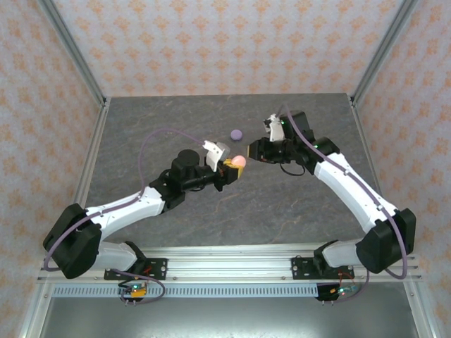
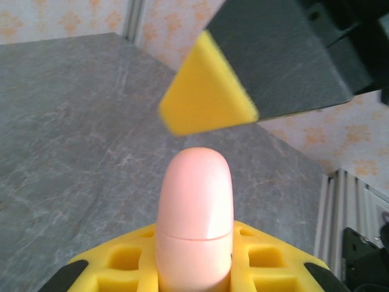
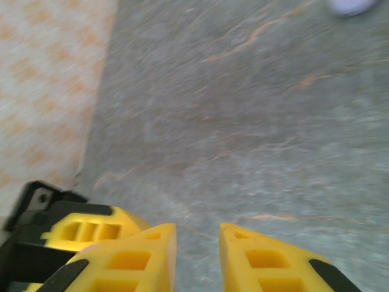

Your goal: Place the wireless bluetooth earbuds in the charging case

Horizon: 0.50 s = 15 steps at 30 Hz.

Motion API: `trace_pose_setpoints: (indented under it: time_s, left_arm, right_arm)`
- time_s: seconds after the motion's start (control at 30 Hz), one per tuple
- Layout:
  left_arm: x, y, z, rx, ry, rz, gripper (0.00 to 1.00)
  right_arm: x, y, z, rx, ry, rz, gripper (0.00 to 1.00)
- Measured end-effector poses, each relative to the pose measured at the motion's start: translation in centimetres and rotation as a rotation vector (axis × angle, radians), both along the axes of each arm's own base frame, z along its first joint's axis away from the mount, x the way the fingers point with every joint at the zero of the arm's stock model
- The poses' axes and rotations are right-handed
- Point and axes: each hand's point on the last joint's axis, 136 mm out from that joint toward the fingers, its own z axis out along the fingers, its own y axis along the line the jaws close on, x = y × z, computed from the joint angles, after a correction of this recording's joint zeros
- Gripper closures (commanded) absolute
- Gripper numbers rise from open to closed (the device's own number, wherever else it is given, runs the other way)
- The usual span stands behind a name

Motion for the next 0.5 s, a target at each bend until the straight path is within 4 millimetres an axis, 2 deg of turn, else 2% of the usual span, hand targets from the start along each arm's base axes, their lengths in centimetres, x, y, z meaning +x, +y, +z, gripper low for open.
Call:
trace_pose_setpoints:
  time_s: [0.13, 0.27, 0.37, 0.5]
  left_arm:
    - [1.7, 0.7, -1.4, 0.047, 0.076, 0.105, 0.88]
    - [3.8, 1.5, -4.0, 0.093, 0.207, 0.221, 0.87]
    - [5.1, 2.1, -6.2, 0.124, 0.321, 0.294, 0.86]
    - [6.7, 1.9, -8.6, 0.161, 0.447, 0.338, 0.87]
  right_arm:
    - [1.4, -3.4, -0.3, -0.096, -0.031, -0.164, 0.74]
    - [2.0, -6.3, -1.3, -0.16, -0.029, -0.282, 0.73]
    - [1.9, -7.1, -2.1, -0.19, -0.014, -0.313, 0.73]
    - [1.7, -7.5, -3.1, -0.214, 0.004, -0.331, 0.72]
